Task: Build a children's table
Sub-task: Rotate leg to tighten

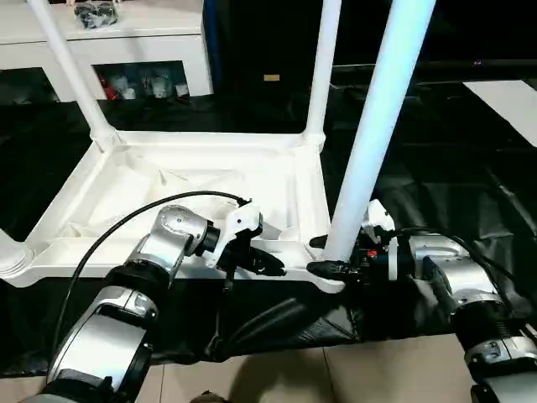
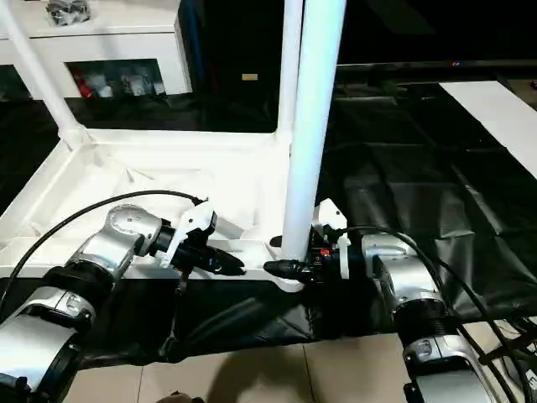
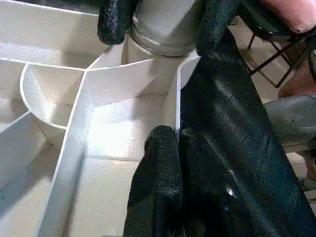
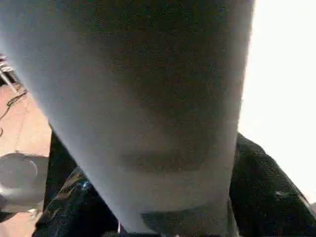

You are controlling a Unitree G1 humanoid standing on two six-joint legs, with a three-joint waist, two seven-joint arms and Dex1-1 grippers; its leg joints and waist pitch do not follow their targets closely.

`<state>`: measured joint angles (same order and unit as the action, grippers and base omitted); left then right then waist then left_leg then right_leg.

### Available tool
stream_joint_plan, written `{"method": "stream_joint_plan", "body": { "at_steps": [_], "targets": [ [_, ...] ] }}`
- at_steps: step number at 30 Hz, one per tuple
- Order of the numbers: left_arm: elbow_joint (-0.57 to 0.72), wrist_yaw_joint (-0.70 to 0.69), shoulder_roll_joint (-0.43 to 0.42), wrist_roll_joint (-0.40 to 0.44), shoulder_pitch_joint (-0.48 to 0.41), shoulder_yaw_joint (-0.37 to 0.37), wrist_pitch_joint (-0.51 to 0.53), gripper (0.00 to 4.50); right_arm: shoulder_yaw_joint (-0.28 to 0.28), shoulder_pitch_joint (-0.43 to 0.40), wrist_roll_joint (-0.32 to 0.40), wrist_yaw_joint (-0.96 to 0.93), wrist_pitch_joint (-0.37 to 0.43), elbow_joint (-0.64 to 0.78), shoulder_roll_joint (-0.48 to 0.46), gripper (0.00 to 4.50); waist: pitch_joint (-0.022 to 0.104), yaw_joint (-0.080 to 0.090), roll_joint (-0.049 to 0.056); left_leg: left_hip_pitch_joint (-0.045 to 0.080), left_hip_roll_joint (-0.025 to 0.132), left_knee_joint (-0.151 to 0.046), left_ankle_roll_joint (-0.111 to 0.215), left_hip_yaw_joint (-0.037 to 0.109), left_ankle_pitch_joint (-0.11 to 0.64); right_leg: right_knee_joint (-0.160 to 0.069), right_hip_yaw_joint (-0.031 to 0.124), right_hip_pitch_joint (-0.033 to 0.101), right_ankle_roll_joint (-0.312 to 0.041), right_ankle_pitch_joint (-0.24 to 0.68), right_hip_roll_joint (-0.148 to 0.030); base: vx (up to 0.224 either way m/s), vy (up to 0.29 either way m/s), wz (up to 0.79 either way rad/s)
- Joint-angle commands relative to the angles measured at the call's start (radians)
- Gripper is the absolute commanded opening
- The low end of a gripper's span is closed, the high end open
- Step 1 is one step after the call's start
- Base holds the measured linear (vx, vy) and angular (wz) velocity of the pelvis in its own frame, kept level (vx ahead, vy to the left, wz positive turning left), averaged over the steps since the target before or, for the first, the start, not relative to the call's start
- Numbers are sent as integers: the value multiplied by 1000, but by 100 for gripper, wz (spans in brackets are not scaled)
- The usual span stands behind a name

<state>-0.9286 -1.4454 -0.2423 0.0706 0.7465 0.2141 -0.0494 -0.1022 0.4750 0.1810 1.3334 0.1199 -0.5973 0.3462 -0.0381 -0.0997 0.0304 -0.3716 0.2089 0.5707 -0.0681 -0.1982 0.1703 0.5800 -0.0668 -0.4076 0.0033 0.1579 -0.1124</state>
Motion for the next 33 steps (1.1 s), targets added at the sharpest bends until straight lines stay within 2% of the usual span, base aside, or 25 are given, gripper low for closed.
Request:
{"method": "stream_joint_plan", "body": {
  "at_steps": [1, 2, 4, 6, 8, 10, 11, 14, 16, 18, 20, 21, 23, 25, 26, 27, 29, 32, 33],
  "targets": [
    [16, 155, 59, -12, 34, -18, 15, 0, -35, -15, -8, -92, 10, 5, -89, 252, 58, 2, -5, 14, 24, -66, 57, 5, 260, -58, 26, 48, -258, 225, -31, 0, 0, 0],
    [20, 196, 73, -11, 34, -26, 30, 0, -21, -15, -32, -180, -8, -17, -105, 250, 57, 4, -9, 16, 22, -69, 42, 6, 286, -63, 25, 48, -244, 277, -32, 0, 0, 0],
    [27, 262, 100, -9, 34, -37, 54, 0, -4, -4, -78, -332, -37, -64, -132, 244, 53, 9, -7, 19, 21, -72, 20, 7, 315, -71, 26, 43, -220, 349, -35, 0, 0, 0],
    [34, 329, 138, -13, 33, -49, 79, 0, 26, 10, -98, -481, -44, -112, -168, 236, 52, 23, -9, 19, 16, -75, 3, 12, 337, -78, 25, 43, -190, 415, -34, 0, 0, 0],
    [38, 363, 161, -15, 32, -53, 89, 0, 45, 19, -100, -559, -43, -134, -191, 230, 53, 30, -7, 18, 15, -76, 1, 14, 330, -81, 25, 43, -180, 415, -34, 0, 0, 0],
    [39, 424, 205, -14, 29, -56, 103, 0, 73, 38, -101, -689, -35, -172, -235, 217, 54, 39, -5, 20, 14, -74, 5, 11, 334, -83, 27, 39, -187, 393, -31, 0, 0, 0],
    [40, 456, 228, -13, 28, -57, 107, 0, 85, 47, -105, -757, -31, -186, -259, 211, 53, 45, -6, 17, 11, -74, 9, 13, 339, -82, 24, 42, -187, 389, -27, 0, 0, 0],
    [59, 518, 288, -4, 9, -32, 112, 0, 87, 73, -139, -888, -52, -218, -327, 210, 53, 50, -4, 18, 10, -74, 16, 12, 345, -88, 24, 39, -171, 415, -27, 0, 0, 0],
    [62, 517, 290, 0, 4, -26, 108, 0, 79, 74, -146, -885, -74, -217, -334, 210, 53, 53, -4, 17, 8, -74, 22, 12, 349, -91, 23, 39, -161, 429, -27, 0, 0, 0],
    [64, 511, 288, 10, 0, -18, 103, 0, 69, 79, -168, -903, -130, -221, -339, 262, 53, 56, -4, 15, 10, -75, 27, 13, 361, -93, 22, 37, -154, 431, -27, 0, 0, 0],
    [61, 511, 277, 19, 2, -16, 93, 0, 76, 82, -173, -915, -161, -223, -329, 283, 53, 59, -2, 17, 10, -76, 28, 13, 375, -93, 22, 35, -159, 427, -26, 0, 0, 0],
    [59, 504, 268, 18, 2, -19, 89, 0, 85, 79, -165, -900, -172, -214, -315, 283, 53, 61, -6, 15, 10, -76, 31, 13, 378, -93, 22, 36, -159, 426, -25, 0, 0, 0],
    [60, 506, 257, 22, 0, -15, 82, 0, 89, 72, -166, -881, -183, -201, -293, 318, 53, 59, -5, 15, 11, -76, 36, 12, 376, -91, 24, 35, -164, 412, -25, 0, 0, 0],
    [61, 502, 249, 23, -3, -15, 80, 0, 92, 63, -159, -848, -190, -186, -274, 327, 53, 59, -5, 14, 11, -76, 39, 13, 372, -90, 24, 37, -167, 403, -25, 0, 0, 0],
    [63, 500, 243, 23, -5, -15, 78, 0, 97, 53, -150, -813, -197, -172, -255, 327, 53, 57, -10, 13, 12, -76, 45, 12, 369, -90, 24, 39, -167, 397, -25, 0, 0, 0],
    [64, 490, 236, 22, -7, -15, 76, 0, 102, 42, -133, -767, -199, -153, -236, 348, 55, 54, -9, 13, 12, -74, 52, 11, 360, -88, 25, 40, -171, 378, -25, 0, 0, 0],
    [64, 478, 226, 21, -7, -17, 71, 0, 103, 20, -101, -673, -200, -121, -206, 360, 56, 48, -9, 12, 14, -71, 65, 9, 334, -83, 27, 42, -184, 336, -26, 0, 0, 0],
    [60, 447, 211, 15, -4, -19, 61, 0, 93, -21, -51, -524, -178, -56, -152, 386, 60, 37, -10, 8, 15, -66, 92, 7, 275, -73, 26, 51, -210, 246, -25, 0, 0, 0],
    [59, 427, 203, 11, -2, -19, 52, 0, 91, -35, -35, -473, -165, -31, -125, 396, 62, 34, -4, 6, 17, -63, 102, 6, 247, -66, 26, 52, -224, 199, -25, 0, 0, 0]
  ]
}}
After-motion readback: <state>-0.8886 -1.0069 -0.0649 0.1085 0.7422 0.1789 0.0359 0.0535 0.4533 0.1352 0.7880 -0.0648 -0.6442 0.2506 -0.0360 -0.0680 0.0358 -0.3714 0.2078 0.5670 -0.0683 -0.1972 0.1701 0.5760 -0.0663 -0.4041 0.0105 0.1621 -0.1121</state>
